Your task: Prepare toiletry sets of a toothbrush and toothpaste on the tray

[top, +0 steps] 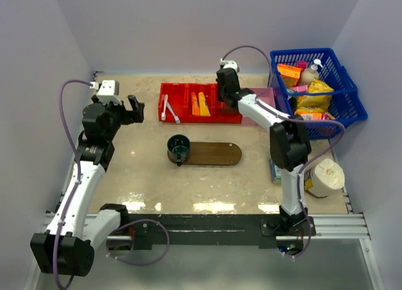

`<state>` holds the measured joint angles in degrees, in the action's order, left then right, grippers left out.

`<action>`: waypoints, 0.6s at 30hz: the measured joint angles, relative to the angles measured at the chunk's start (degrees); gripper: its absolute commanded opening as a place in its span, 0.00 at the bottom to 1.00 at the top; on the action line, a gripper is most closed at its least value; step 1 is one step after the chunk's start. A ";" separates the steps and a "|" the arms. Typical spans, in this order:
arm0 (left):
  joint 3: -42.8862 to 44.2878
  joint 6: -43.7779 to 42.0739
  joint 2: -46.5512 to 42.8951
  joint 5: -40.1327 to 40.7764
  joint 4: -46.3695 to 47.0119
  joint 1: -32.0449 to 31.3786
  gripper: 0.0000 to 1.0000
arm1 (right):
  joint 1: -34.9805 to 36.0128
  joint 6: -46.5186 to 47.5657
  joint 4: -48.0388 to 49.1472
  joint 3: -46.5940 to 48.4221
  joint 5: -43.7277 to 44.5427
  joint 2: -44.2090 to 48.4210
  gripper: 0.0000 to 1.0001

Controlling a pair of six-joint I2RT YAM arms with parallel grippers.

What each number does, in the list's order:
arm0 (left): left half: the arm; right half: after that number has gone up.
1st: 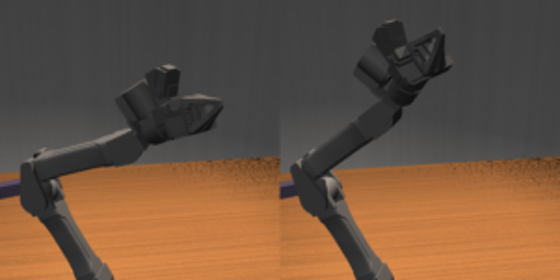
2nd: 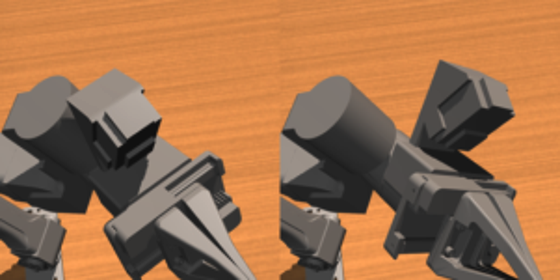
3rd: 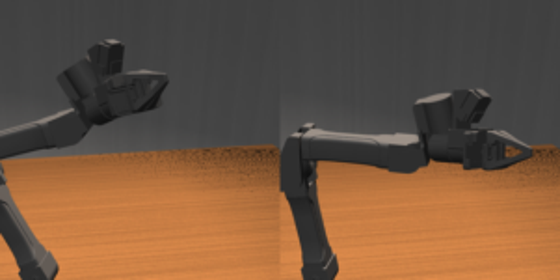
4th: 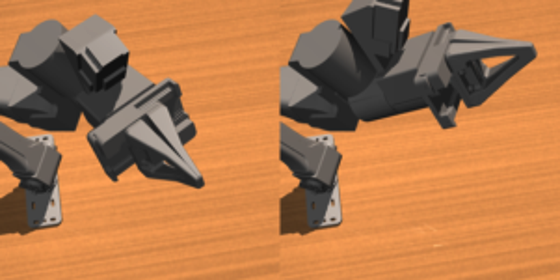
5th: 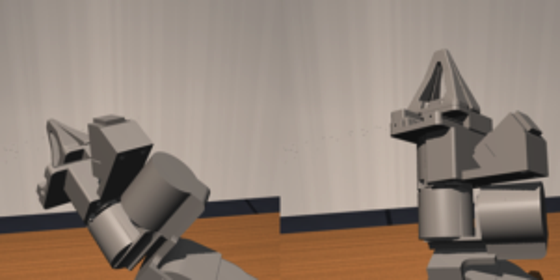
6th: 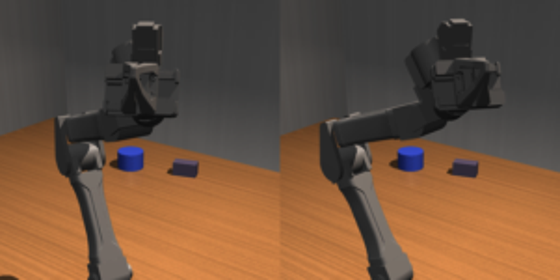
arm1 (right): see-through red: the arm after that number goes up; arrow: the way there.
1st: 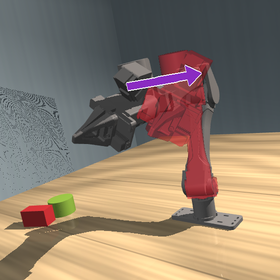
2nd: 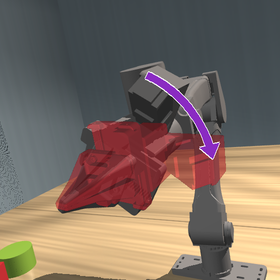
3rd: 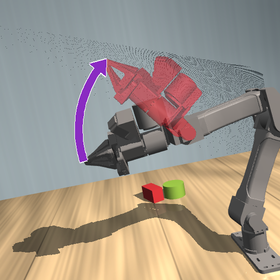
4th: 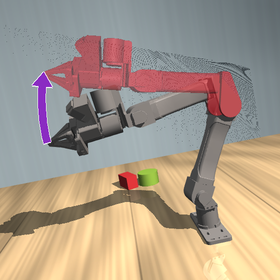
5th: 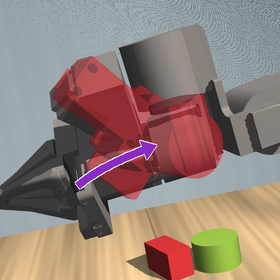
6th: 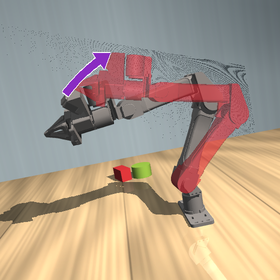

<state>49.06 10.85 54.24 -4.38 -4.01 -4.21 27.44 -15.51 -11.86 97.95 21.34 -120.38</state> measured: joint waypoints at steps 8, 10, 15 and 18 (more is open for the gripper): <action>0.00 0.02 0.44 -0.98 0.07 0.00 0.97 | 0.02 2.95 -1.11 -1.44 -4.39 5.79 0.00; 0.00 0.02 0.63 -1.46 0.07 0.00 0.97 | 0.00 4.00 -1.88 -1.97 -6.99 7.54 0.00; 0.00 0.02 1.31 -3.48 0.09 0.00 0.96 | 0.04 6.64 -5.77 -4.31 -12.57 13.35 0.00; 0.00 0.00 2.14 -5.55 0.13 -0.11 0.95 | 0.04 7.69 -8.37 -5.49 -16.26 16.85 0.00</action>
<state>49.06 10.85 56.38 -9.93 -3.88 -4.32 27.49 -7.81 -20.23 92.47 5.08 -103.53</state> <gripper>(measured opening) 0.963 0.063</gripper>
